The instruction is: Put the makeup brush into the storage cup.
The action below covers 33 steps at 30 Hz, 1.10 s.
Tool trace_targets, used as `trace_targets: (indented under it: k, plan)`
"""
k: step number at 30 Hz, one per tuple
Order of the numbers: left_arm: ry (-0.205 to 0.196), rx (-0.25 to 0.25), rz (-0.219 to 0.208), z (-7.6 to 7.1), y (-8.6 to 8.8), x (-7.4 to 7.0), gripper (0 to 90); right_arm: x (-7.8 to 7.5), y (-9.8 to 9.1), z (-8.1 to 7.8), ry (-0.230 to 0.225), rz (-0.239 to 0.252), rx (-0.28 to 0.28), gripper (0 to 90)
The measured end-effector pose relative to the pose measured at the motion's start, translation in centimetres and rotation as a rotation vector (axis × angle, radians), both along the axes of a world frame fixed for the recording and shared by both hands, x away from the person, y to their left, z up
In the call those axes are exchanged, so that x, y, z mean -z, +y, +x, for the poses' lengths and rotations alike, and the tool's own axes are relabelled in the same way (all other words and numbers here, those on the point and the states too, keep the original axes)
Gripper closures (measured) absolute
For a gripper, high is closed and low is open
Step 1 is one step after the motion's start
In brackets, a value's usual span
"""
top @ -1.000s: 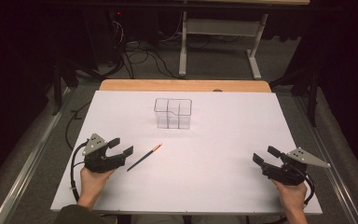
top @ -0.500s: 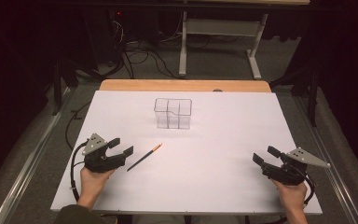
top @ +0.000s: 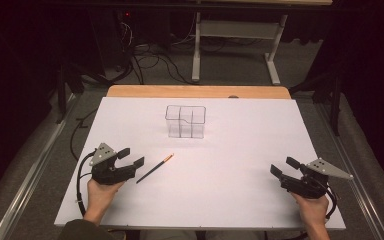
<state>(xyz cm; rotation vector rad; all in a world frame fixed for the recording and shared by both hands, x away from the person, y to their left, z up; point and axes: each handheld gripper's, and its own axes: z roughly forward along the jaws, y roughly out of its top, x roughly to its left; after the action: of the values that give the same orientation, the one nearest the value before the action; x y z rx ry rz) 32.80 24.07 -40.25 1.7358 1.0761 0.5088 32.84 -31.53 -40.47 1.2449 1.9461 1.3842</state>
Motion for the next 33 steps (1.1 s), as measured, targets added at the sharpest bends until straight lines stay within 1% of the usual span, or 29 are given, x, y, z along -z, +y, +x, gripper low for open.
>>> trace_targets:
  k: [3,5,8,11,14,17,21,25,28,33]
  plan:
    - [0.003,0.001,-0.001,0.1,0.0,0.0,33.5,0.0,0.0,0.1,-0.004,0.001,-0.001,28.8]
    - [0.009,0.004,-0.004,0.2,0.0,0.0,33.4,0.1,0.0,0.2,0.002,-0.001,0.001,28.8]
    - [0.008,0.006,-0.01,0.2,-0.1,0.0,33.2,0.1,0.0,0.1,-0.005,-0.006,-0.001,29.0]
    - [0.009,0.011,-0.014,0.3,-0.3,0.0,33.1,0.0,-0.1,0.0,-0.008,0.001,0.001,29.0]
    - [0.013,0.015,-0.012,0.4,-0.5,-0.1,32.6,0.0,-0.1,0.0,-0.006,0.006,0.006,29.0]
    - [0.012,0.021,-0.007,0.4,-0.6,-0.2,32.3,0.0,0.0,0.1,-0.009,0.005,-0.001,29.1]
    - [0.012,0.027,-0.015,0.4,-0.8,-0.4,32.1,0.1,0.1,0.1,-0.007,-0.001,-0.004,29.1]
    - [0.013,0.036,-0.011,0.6,-1.2,-0.5,31.6,0.1,0.0,0.1,-0.002,0.015,-0.004,28.8]
    - [0.015,0.047,-0.003,0.7,-1.5,-0.6,31.3,0.1,0.0,0.1,-0.003,0.016,-0.005,28.8]
    - [0.014,0.06,-0.006,1.0,-1.9,-0.9,30.9,0.1,0.1,0.1,0.001,0.017,-0.007,28.8]
